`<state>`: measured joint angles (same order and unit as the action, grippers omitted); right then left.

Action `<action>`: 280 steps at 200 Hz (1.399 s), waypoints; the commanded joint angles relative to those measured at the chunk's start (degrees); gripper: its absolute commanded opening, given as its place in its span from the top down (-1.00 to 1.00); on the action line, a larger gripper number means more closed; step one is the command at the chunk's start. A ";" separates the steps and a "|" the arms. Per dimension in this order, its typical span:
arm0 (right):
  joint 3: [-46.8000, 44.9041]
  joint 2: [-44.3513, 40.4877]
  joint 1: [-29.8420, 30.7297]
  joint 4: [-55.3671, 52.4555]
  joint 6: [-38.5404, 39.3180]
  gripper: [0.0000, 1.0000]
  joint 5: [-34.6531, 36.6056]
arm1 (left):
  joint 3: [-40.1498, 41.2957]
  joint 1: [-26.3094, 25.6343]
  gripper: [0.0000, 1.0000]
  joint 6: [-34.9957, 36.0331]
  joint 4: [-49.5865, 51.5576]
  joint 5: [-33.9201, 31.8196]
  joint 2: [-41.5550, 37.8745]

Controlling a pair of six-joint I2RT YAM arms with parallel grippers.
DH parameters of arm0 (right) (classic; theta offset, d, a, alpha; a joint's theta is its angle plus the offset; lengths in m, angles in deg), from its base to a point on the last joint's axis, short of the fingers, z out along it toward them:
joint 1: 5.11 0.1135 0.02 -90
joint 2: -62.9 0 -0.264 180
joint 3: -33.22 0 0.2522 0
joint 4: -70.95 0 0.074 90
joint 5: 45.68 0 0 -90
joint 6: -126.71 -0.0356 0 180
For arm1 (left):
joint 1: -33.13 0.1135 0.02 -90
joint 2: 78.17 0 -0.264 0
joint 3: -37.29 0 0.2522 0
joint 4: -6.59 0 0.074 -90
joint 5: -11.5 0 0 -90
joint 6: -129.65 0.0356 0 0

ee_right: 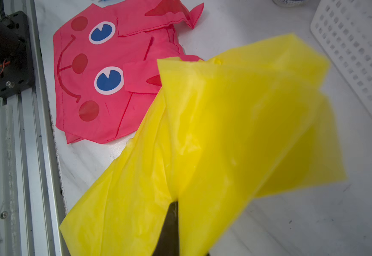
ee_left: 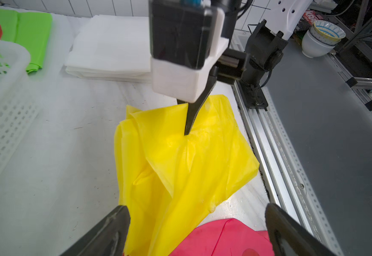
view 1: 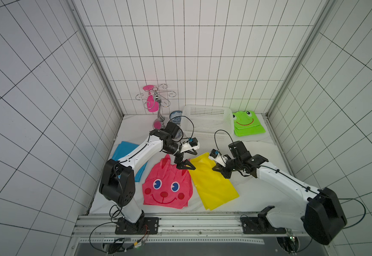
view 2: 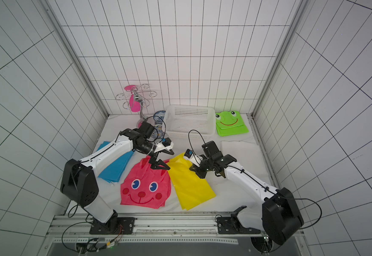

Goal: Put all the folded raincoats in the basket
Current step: Pick up the raincoat from the center of the board.

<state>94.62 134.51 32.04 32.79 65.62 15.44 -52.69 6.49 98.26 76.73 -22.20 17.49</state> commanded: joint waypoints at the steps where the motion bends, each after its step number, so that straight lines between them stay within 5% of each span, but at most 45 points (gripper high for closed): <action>1: 0.32 -3.04 0.38 -1.41 6.89 1.00 -0.49 | 4.26 -0.78 -0.96 -4.52 -11.15 1.37 0.51; 37: -2.71 -7.15 0.71 0.70 9.89 1.00 -1.73 | 6.12 -0.55 -0.95 -10.05 -19.52 0.40 -0.31; 97: 1.34 -7.53 3.05 -7.17 15.98 1.00 -4.57 | 6.84 1.07 -0.96 -1.24 -13.51 0.21 -5.67; 174: 6.27 -3.50 6.05 -10.63 20.26 1.00 -1.04 | 17.14 -0.52 -0.96 -0.06 -17.17 6.07 -9.11; 280: 6.62 -2.72 6.34 -10.94 20.91 1.00 -1.49 | 27.78 -3.18 -0.96 -21.31 -49.99 -4.60 -9.29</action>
<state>98.31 131.58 37.67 23.45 86.06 14.22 -26.49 2.91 84.32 40.47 -23.12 9.11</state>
